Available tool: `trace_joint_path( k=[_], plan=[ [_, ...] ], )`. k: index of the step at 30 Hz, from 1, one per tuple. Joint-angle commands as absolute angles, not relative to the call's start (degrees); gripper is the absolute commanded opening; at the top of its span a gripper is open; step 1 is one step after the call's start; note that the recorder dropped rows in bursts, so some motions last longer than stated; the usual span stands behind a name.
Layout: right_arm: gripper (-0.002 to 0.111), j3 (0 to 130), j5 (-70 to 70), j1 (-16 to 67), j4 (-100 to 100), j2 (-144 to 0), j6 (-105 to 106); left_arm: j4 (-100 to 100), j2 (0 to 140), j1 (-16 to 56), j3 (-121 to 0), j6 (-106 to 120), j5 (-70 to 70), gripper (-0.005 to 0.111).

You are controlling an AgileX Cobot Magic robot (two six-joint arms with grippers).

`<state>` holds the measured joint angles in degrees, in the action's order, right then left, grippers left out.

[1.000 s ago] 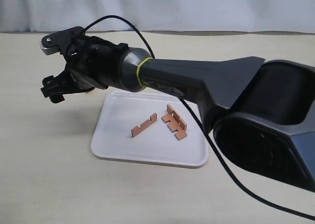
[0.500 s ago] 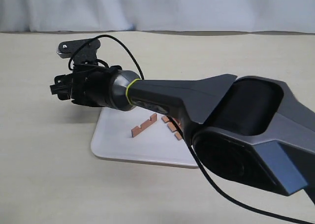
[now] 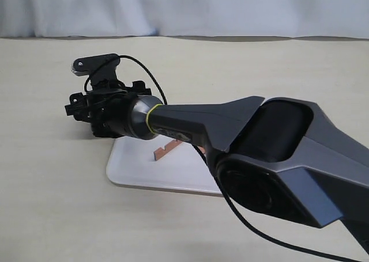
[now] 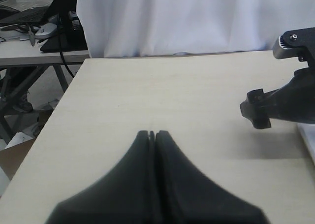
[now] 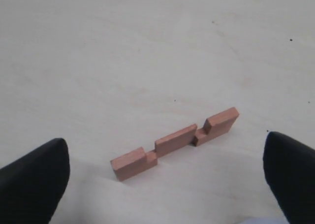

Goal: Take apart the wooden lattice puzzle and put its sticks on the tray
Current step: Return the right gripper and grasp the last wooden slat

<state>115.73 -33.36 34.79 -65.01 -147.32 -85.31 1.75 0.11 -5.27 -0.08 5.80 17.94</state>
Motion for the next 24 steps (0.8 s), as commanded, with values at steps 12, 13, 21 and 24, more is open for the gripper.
trace_joint_path(
  k=[12,13,21,24],
  plan=[
    [0.083,116.0,-32.91,34.51,-66.31,-148.25,-86.76,1.76,0.0,-5.3,0.0,5.72,17.46,0.0],
    [0.079,116.0,-32.91,34.51,-66.31,-148.25,-86.76,1.76,0.0,-5.3,0.0,5.72,17.46,0.0],
    [0.026,116.0,-32.91,34.51,-65.35,-148.25,-86.76,1.76,0.0,-5.3,0.0,5.72,17.46,0.0],
    [0.009,116.0,-32.91,34.51,-65.12,-148.25,-86.49,1.76,0.0,-5.3,0.0,5.72,17.46,0.0]
  ],
)
